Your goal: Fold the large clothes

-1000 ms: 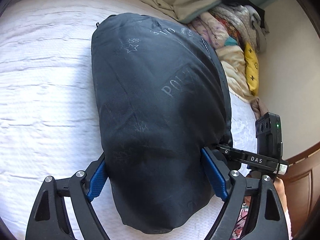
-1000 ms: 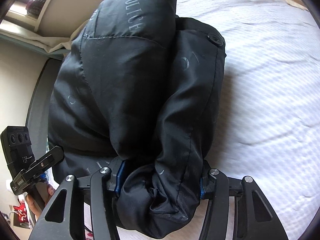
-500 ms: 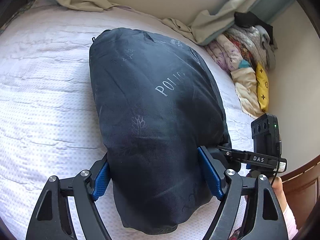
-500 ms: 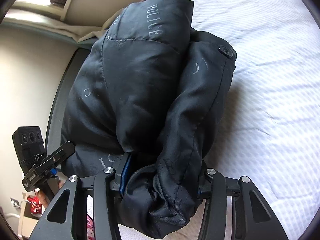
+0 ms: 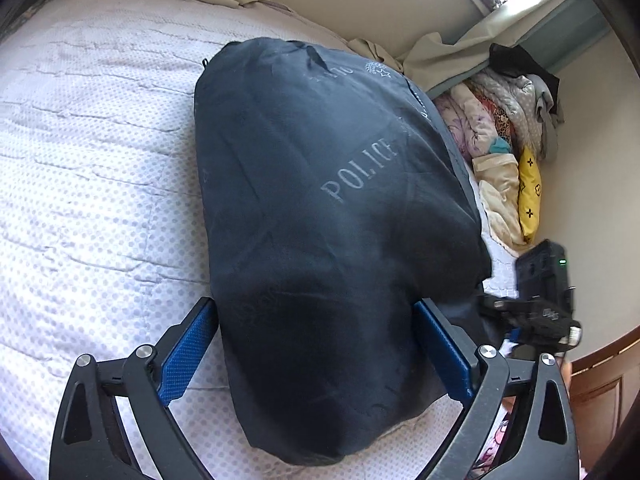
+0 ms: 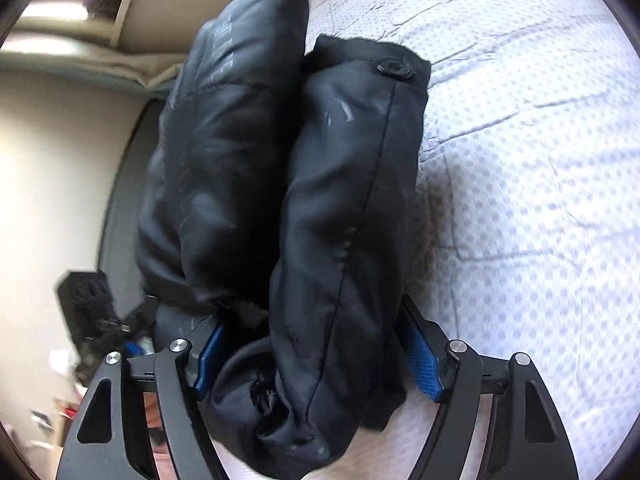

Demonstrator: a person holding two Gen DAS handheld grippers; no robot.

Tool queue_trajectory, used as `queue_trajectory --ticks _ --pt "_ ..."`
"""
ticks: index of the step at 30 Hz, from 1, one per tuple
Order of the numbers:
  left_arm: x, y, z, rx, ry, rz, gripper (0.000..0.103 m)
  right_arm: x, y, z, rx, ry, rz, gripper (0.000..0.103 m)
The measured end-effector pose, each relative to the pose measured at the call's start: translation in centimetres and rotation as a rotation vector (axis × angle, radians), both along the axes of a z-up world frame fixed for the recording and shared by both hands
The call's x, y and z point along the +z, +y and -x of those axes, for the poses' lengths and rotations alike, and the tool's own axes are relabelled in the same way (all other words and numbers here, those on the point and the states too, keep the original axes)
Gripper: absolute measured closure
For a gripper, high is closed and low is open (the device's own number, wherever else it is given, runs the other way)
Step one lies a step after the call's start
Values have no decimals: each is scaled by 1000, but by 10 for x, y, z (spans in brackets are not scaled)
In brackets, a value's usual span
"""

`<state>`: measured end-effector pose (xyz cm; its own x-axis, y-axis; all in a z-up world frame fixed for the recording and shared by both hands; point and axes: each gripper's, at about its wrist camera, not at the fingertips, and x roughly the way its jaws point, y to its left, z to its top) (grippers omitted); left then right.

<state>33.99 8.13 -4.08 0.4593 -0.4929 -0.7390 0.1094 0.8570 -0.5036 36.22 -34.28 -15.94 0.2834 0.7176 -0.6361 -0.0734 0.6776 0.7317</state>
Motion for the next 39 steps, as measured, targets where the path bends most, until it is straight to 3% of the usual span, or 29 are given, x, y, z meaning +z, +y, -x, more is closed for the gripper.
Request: queue_trajectory --ticks 5,8,11,12,15,16,18,26,32,34,39 --pt "13 6 9 28 -27 -29 4 49 -34 22 -45 -146 70 28" --pt "16 6 12 37 -45 -76 4 85 -44 46 -92 -344 219 29" --pt "17 1 15 29 -54 -113 4 110 -26 71 -2 -534 266 49" --pt "17 -2 16 26 -61 -132 4 112 -15 80 56 -572 267 60" --pt "21 -12 19 25 -84 -191 4 99 24 86 169 -581 430 83" --pt "22 -15 20 23 -89 -210 4 87 30 84 169 -558 518 84" --pt "25 -19 22 28 -103 -244 4 69 42 72 167 -499 586 84" --pt "36 -20 29 88 -159 -333 4 9 50 36 160 -378 612 84" --pt "52 -27 48 120 -238 -450 4 25 36 21 104 -328 497 81" --pt "60 -28 62 153 -278 -500 3 41 25 33 75 -348 458 61" --pt "78 -37 100 229 -392 -634 0 80 2 69 16 -433 427 30"
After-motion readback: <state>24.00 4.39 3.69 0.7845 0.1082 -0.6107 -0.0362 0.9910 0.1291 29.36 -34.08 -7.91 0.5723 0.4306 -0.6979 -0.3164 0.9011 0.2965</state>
